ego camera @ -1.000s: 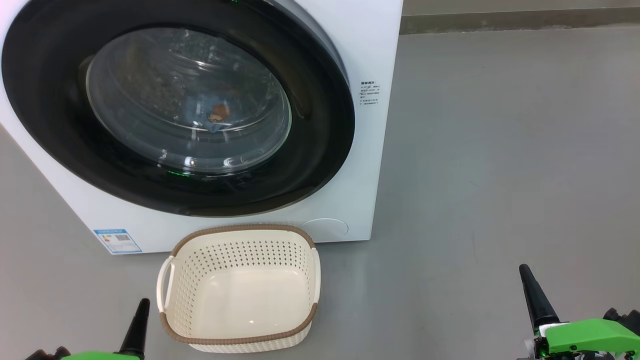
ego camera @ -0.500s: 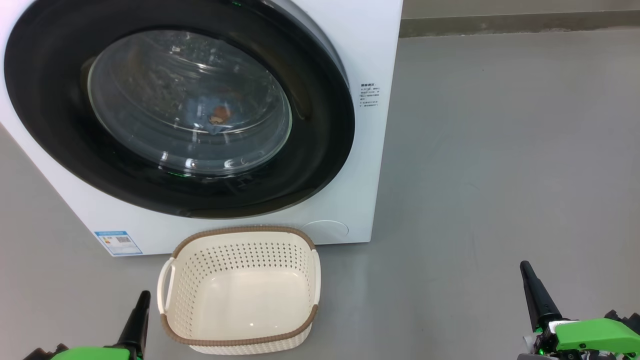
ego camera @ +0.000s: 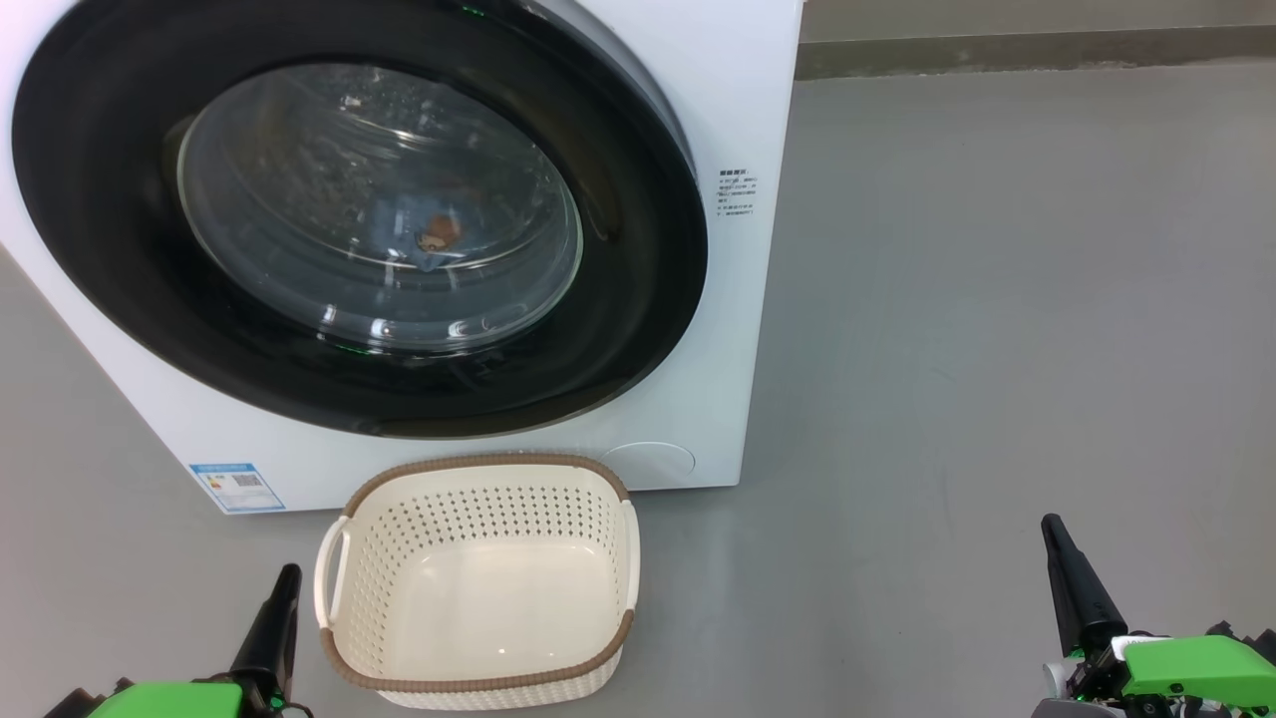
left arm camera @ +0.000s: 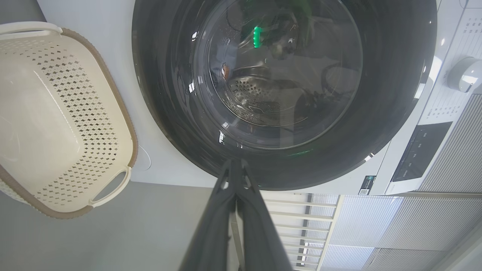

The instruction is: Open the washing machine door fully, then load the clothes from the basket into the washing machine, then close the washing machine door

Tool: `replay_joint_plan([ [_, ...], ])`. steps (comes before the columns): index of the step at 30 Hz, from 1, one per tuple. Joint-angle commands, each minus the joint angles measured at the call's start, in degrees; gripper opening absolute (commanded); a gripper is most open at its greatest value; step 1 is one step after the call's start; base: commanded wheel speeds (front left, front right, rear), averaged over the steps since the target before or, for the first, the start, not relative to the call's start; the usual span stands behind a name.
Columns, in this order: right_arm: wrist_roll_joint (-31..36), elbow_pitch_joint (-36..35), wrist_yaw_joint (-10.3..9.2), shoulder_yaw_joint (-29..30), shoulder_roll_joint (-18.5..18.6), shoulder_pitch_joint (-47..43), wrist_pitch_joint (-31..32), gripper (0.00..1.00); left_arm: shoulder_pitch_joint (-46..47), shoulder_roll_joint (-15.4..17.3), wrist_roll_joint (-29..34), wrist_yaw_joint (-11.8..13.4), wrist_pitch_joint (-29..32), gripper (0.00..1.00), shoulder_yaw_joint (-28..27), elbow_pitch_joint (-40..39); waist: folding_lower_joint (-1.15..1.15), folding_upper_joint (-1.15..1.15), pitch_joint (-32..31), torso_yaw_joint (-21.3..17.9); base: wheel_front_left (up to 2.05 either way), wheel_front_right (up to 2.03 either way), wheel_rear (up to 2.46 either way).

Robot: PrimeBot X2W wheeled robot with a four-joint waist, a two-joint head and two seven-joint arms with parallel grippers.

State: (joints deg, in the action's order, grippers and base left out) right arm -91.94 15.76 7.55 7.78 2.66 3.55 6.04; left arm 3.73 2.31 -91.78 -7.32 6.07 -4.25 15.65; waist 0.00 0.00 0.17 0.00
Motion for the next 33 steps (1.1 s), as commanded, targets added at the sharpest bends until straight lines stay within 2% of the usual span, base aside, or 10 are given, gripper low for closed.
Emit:
replay_joint_plan([
  [1,-0.20,-1.74,-0.06,-1.24,0.21,2.64,0.47,0.00,2.43,0.77,-0.58,-0.17,0.23,0.00,-2.04,-1.63,0.00,0.00,0.00,0.00,0.00,0.00,0.00],
  [33,-0.22,-1.74,-0.06,-1.25,0.21,2.64,0.46,0.00,2.44,0.69,-0.49,-0.17,0.32,0.00,-2.16,-1.63,0.00,0.00,0.00,0.00,0.00,0.00,0.00],
])
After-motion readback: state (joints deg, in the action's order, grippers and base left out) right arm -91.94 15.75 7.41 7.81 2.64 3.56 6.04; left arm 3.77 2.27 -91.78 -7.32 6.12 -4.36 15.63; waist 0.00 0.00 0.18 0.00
